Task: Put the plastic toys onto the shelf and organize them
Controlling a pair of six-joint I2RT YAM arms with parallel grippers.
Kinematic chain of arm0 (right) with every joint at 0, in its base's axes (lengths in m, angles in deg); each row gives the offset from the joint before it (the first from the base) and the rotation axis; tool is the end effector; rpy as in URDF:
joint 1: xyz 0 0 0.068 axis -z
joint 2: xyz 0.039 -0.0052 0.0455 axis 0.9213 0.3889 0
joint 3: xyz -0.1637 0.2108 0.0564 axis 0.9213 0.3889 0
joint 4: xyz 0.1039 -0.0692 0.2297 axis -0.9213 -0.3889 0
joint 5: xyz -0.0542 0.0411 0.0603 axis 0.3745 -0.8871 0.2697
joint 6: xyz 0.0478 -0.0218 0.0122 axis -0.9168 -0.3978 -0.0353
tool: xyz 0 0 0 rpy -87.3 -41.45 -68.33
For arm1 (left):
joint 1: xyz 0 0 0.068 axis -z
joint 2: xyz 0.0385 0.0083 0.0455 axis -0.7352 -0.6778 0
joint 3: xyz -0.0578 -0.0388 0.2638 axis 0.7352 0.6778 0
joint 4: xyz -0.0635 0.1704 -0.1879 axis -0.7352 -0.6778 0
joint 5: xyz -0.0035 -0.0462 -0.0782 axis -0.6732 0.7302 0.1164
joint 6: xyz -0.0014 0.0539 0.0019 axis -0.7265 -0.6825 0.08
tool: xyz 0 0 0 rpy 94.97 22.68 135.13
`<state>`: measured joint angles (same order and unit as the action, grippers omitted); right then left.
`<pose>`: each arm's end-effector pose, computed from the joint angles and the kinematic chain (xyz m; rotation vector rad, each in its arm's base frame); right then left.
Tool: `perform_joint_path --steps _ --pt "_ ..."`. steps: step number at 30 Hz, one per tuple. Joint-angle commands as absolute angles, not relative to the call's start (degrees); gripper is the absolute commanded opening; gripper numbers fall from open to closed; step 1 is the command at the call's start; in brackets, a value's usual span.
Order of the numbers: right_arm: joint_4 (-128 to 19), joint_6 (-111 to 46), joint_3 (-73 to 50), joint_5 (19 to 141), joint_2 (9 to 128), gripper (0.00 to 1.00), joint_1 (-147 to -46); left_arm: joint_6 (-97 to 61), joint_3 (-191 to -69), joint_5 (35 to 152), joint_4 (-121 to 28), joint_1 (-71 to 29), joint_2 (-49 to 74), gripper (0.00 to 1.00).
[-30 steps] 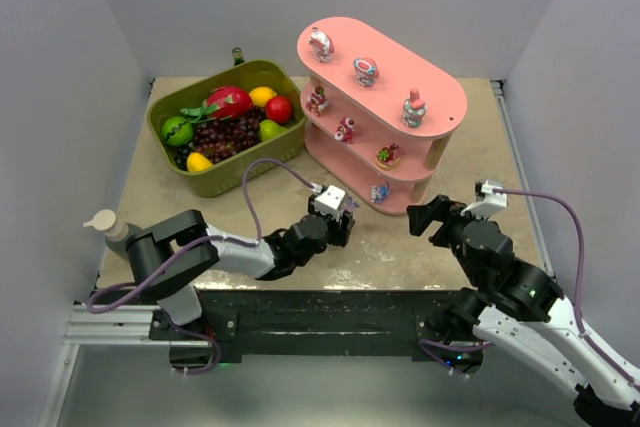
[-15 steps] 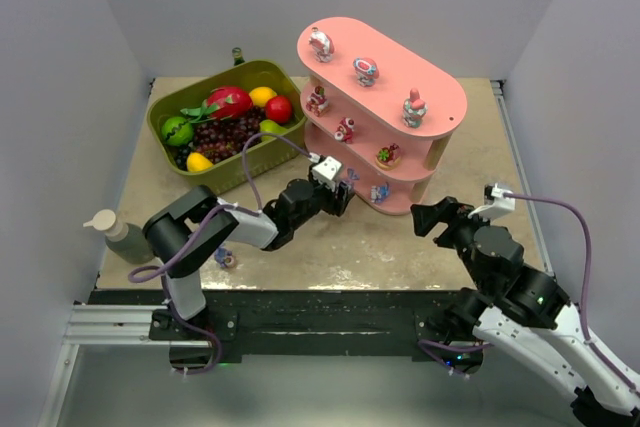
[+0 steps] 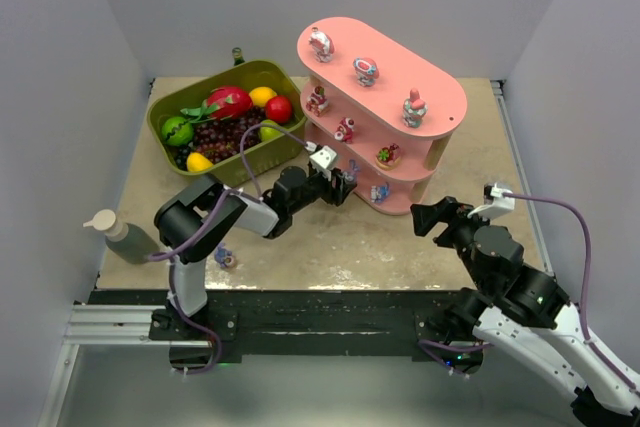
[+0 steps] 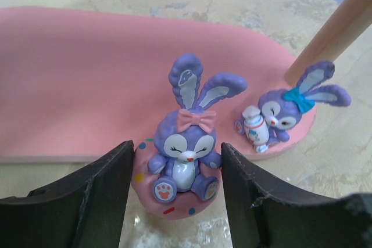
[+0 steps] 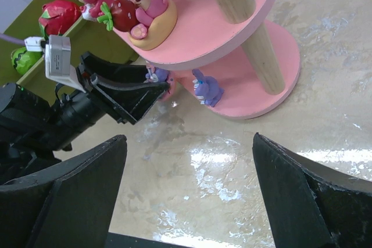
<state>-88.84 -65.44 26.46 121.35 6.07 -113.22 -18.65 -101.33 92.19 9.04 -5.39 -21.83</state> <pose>0.0701 0.0444 0.3064 0.3045 1.8047 0.5263 0.2729 -0.2507 0.1471 0.5638 1.6837 -0.7776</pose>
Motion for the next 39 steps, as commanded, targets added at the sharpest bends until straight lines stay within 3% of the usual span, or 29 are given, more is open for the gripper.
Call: perform_joint_path --steps 1,12,25,28,39 --pt "-86.7 -64.8 25.9 121.8 6.6 0.92 -113.1 -16.1 -105.3 96.4 15.5 -7.7 -24.1 0.01" --pt "-86.9 -64.8 25.7 122.0 6.6 0.92 -113.1 -13.8 -108.4 96.5 15.9 -8.9 -28.2 0.03" --pt "-87.0 -65.0 25.8 122.1 7.0 0.92 -113.1 -13.6 -111.4 94.3 14.2 -9.3 -31.3 0.14" --pt "-87.0 -65.0 25.8 122.1 7.2 0.92 -113.1 -13.2 -111.7 93.5 13.5 -9.3 -31.3 0.18" --pt "-87.0 -65.2 25.9 122.1 7.3 0.92 -113.1 -12.5 -112.3 93.4 13.1 -9.3 -31.6 0.54"
